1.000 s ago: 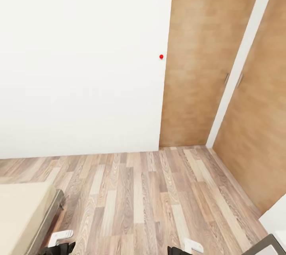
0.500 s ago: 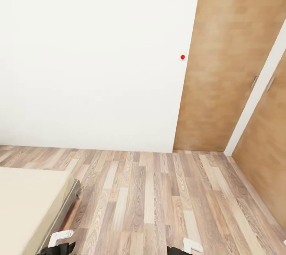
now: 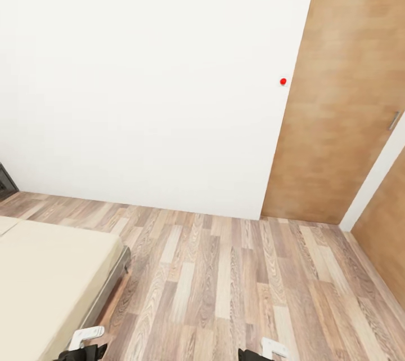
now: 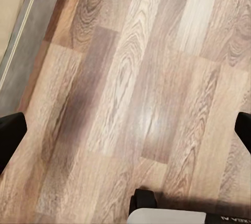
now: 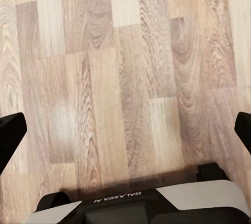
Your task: Put all the toys in the child's room - the three board games (two on the bed and one on the table), the two jigsaw puzzles on the table, and the tennis ball on the table - inside the toy box on the table in the child's room.
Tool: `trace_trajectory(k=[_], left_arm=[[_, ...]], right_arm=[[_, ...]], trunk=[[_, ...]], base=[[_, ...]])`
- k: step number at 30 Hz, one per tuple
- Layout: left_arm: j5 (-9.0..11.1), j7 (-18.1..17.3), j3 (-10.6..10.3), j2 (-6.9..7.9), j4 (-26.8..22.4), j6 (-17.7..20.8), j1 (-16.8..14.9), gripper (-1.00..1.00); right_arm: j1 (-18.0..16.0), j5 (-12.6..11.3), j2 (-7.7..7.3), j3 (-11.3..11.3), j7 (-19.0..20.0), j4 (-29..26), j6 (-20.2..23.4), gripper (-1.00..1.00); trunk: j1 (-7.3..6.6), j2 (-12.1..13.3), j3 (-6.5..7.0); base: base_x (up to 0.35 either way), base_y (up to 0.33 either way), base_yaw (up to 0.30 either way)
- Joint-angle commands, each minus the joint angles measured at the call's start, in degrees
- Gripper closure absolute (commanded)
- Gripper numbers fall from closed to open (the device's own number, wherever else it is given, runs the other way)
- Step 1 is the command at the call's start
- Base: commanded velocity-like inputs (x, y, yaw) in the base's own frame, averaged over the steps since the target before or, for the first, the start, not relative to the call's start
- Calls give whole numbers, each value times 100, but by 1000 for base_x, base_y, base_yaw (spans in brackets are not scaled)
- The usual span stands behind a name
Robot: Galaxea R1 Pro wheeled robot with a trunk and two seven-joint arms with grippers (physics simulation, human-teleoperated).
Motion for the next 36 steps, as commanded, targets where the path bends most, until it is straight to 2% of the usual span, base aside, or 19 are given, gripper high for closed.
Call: trace_trajectory(k=[1, 9, 28, 36], left_arm=[[43, -31, 2, -13, 9, -8, -6, -100], [38, 51, 1, -120, 9, -2, -6, -100], [22, 105, -5, -142, 12, -70, 26, -100], [-2, 107, -16, -142, 9, -83, 96, -100]], right_arm=[[2, -56, -3, 48, -30, 0, -64, -100], [145, -62, -11, 47, -30, 2, -291, -100], [165, -68, -9, 46, -30, 34, -330, -100], [165, -62, -4, 46, -30, 29, -421, -100]], trunk=[[3, -12, -12], [3, -12, -12], [3, -12, -12], [3, -12, -12]], base=[[0, 0, 35], [0, 0, 10], [2, 0, 0], [236, -47, 2]])
